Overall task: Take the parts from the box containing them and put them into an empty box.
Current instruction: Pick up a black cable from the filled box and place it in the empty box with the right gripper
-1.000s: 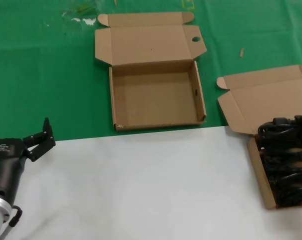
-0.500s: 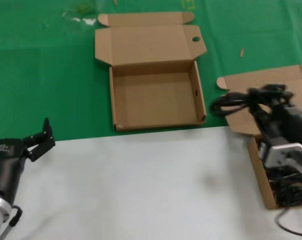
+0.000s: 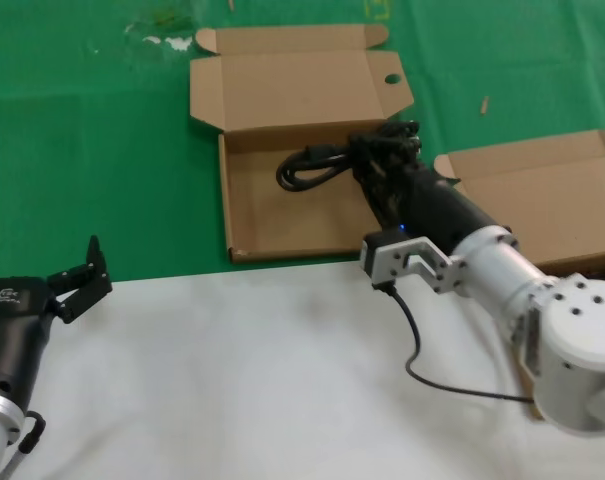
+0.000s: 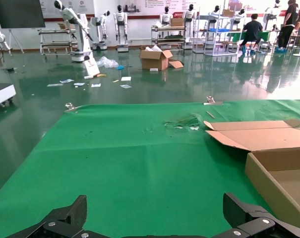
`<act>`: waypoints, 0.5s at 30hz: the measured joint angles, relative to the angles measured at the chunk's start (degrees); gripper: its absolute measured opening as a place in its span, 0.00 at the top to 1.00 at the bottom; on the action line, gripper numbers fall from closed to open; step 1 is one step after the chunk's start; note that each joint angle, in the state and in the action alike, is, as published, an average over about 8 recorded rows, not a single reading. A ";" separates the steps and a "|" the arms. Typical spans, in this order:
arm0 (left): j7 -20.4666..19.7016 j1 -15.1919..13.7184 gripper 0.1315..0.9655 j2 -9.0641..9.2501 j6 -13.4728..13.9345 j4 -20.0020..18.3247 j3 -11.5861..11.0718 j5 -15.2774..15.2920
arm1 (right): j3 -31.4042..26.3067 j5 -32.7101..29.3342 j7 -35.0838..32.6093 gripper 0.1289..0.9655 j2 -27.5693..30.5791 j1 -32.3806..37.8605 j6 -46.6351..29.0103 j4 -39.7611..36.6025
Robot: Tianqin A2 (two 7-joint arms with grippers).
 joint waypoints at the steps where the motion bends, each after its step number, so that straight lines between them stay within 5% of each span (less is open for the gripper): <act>1: 0.00 0.00 0.00 0.00 0.00 0.00 0.00 0.00 | -0.06 -0.85 0.33 0.89 -1.22 0.51 -0.63 -1.77; 15: 0.00 0.00 0.00 0.00 0.00 0.00 0.00 0.00 | 0.22 -6.88 3.54 0.88 -7.65 2.92 -4.93 -12.55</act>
